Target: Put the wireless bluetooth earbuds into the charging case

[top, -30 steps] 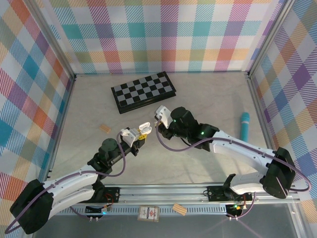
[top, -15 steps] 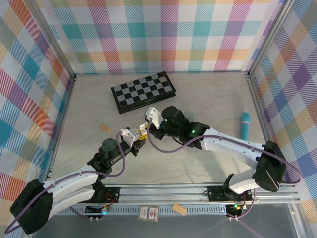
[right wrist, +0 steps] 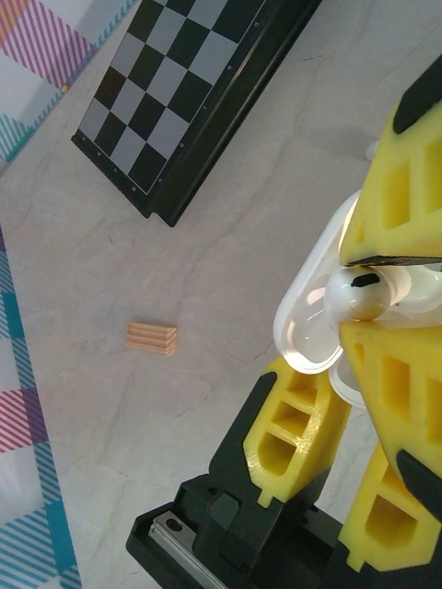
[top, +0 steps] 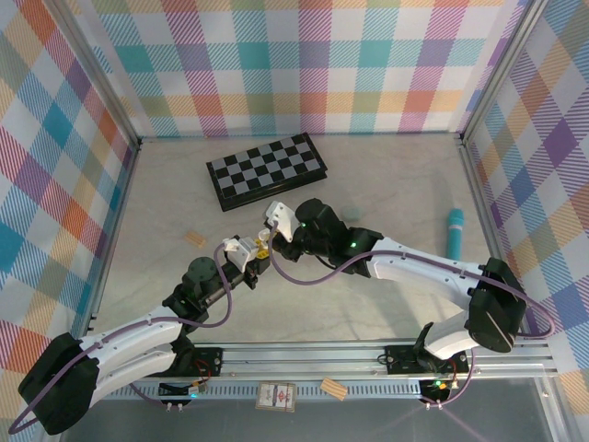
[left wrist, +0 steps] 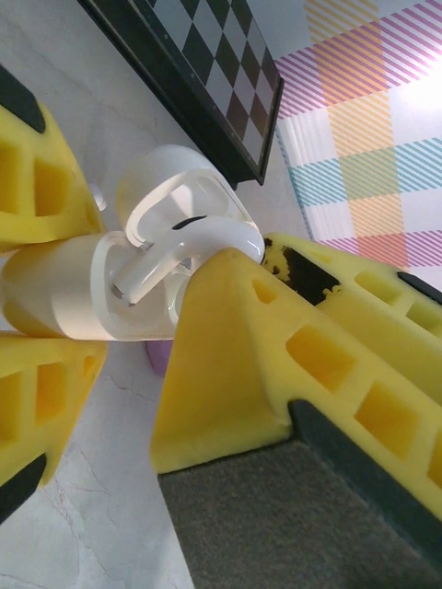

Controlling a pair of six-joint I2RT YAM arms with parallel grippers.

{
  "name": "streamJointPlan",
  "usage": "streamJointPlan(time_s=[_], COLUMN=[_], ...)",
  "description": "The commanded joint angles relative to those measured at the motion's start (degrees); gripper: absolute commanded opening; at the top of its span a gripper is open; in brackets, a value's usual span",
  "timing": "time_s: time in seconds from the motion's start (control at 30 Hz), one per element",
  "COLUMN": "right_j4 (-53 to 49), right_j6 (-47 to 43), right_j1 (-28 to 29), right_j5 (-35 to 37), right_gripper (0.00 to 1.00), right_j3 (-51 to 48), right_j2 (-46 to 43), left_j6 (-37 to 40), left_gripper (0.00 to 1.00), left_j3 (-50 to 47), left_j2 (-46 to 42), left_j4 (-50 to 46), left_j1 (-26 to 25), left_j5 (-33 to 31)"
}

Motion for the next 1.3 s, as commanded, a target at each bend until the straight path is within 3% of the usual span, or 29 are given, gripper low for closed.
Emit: streamJointPlan(time_s=[0.0,0.43,0.53,0.63,0.73,0.83,1.07,1.27], right_j4=[1.7,1.6,1.5,2.3,3.1,4.3,7.6,4.7], right_j6=[-0.2,0.5,1.1,1.9,3.0,6.1,15.9,29.6], right_j1=[0.7,0.8,0.9,0.8,-0.3,-2.1,-8.5,-19.9], right_j5=[-2.4,-4.4,-4.5,-2.3,-2.0,-3.9,-8.2,-13.1], right_gripper=[0.23,0.26,0.31,0.45,0.50,0.55,0.81,0.81], right_j3=[1.0,-2.4,-3.3,-4.4,-5.8,-7.5,-10.6,-11.1], right_j2=[-0.1,-2.3,-3.4,-5.6,-8.3,-10.5,-13.3,-7.7], left_j6=[-1.4,-3.2,-3.1,-2.8,-2.5,-2.0,0.2,1.6], left_gripper=[0.10,0.10,0.10,0.10,0.10,0.10,0.11,0.10], left_j3=[2.1,2.9,3.0,3.0,2.8,2.9,2.1,0.4], left_j2=[-0.4,-0.8,-0.8,-0.7,-0.7,-0.5,-2.0,-6.0], left_j4=[2.7,2.6,2.4,2.4,2.5,2.6,2.2,-0.9], left_j1=[-0.5,-0.5,-0.5,-0.5,-0.4,-0.4,-0.4,-0.4], left_j5=[0.6,-0.7,-0.6,-0.3,-0.4,0.9,0.9,-1.0])
